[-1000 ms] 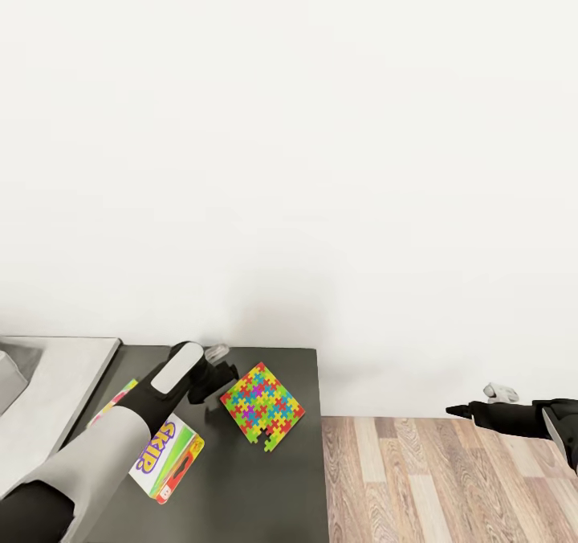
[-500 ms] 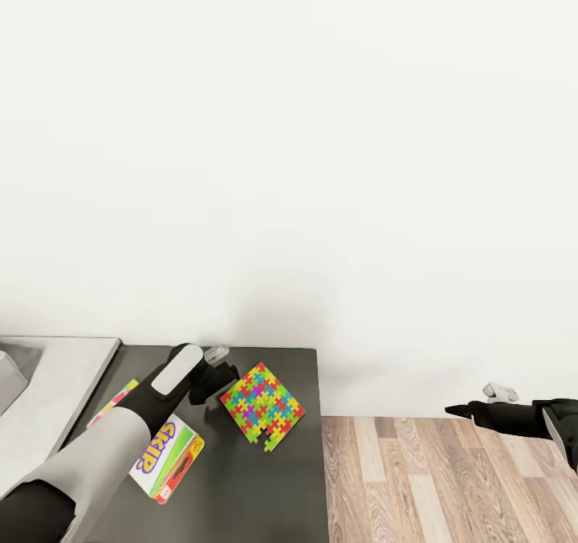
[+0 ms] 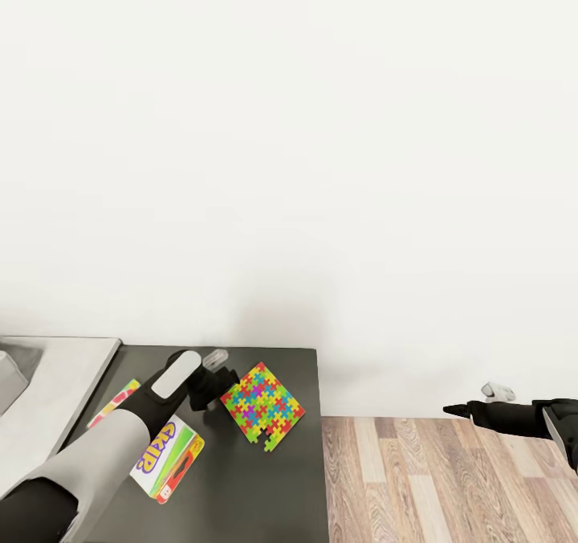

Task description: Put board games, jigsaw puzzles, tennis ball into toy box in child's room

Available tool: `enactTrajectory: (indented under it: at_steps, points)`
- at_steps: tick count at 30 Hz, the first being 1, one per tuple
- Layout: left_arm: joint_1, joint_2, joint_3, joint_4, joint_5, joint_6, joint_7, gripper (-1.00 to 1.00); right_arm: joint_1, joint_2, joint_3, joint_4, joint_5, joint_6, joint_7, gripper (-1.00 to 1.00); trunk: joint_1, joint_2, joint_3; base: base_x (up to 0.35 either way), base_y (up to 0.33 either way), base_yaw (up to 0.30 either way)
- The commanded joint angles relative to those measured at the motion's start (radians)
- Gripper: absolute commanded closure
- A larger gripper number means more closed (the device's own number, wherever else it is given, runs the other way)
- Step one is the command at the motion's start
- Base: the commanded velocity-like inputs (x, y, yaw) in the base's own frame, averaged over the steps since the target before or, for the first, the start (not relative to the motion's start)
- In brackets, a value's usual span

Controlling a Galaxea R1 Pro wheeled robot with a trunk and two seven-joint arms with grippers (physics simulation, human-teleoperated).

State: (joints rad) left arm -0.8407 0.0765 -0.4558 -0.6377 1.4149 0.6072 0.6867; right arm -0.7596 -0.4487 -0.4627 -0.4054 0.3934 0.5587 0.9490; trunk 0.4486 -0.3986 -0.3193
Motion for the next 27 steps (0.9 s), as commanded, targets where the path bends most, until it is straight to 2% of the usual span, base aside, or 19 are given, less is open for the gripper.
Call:
enactTrajectory:
  at_steps: [1, 16, 27]
  points:
    - [0.000, 0.001, -0.006, 0.005, 0.006, 0.001, 0.006, -1.00, -0.001, 0.001, -0.008, -0.001, 0.008, 0.007, 0.007, -1.00, 0.001, -0.001, -0.002, 0.000, 0.000, 0.000]
    - [0.000, 0.000, -0.007, 0.020, 0.006, -0.001, -0.015, -1.00, 0.000, 0.002, -0.010, -0.027, 0.007, 0.007, 0.010, -1.00, 0.001, -0.001, -0.002, 0.000, 0.000, -0.006]
    - [0.000, 0.000, -0.009, 0.021, 0.006, -0.001, -0.016, -1.00, 0.000, 0.001, -0.011, -0.037, 0.007, 0.007, 0.011, -1.00, 0.001, -0.001, -0.002, 0.000, 0.000, -0.084]
